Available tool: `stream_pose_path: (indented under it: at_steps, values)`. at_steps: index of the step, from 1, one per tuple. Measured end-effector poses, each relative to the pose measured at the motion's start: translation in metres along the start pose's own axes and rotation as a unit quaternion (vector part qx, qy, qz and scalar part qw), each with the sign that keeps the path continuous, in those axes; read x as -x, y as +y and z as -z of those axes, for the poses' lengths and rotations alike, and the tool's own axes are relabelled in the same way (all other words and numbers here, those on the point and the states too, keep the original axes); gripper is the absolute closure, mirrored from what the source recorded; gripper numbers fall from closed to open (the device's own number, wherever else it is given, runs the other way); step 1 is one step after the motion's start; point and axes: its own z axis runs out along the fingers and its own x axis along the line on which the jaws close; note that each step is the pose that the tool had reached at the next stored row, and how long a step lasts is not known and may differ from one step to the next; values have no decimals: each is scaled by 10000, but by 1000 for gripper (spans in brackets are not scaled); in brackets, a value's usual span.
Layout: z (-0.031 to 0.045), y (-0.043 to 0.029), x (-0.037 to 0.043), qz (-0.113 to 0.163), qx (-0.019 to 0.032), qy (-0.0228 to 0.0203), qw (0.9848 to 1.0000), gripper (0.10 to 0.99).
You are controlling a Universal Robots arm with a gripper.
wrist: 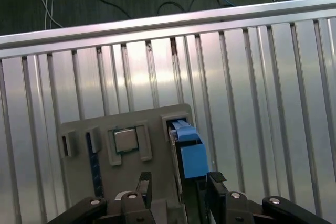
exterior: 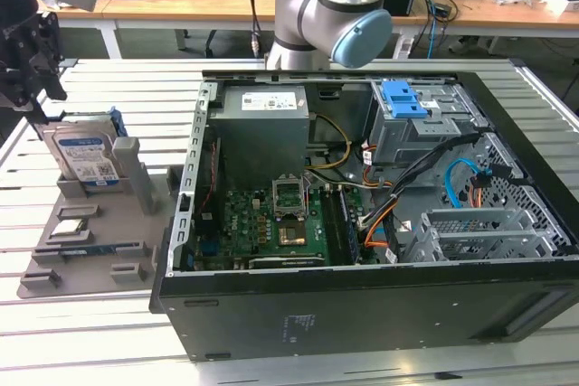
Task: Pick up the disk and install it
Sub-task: 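Pick up the disk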
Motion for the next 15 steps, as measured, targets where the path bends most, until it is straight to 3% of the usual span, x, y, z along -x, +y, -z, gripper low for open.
stream_pose_path:
  at_steps: [4, 5, 6, 11, 15]
  values:
    - [-110, 8, 103, 25, -4, 37, 10000, 545]
    - [-151, 10, 129, 39, -6, 45, 10000, 545]
    - [-239, 9, 140, 117, -6, 57, 9999, 545]
    - [-481, 1, 143, 392, -9, 73, 9992, 545]
    - [-562, -1, 144, 408, -9, 74, 9991, 545]
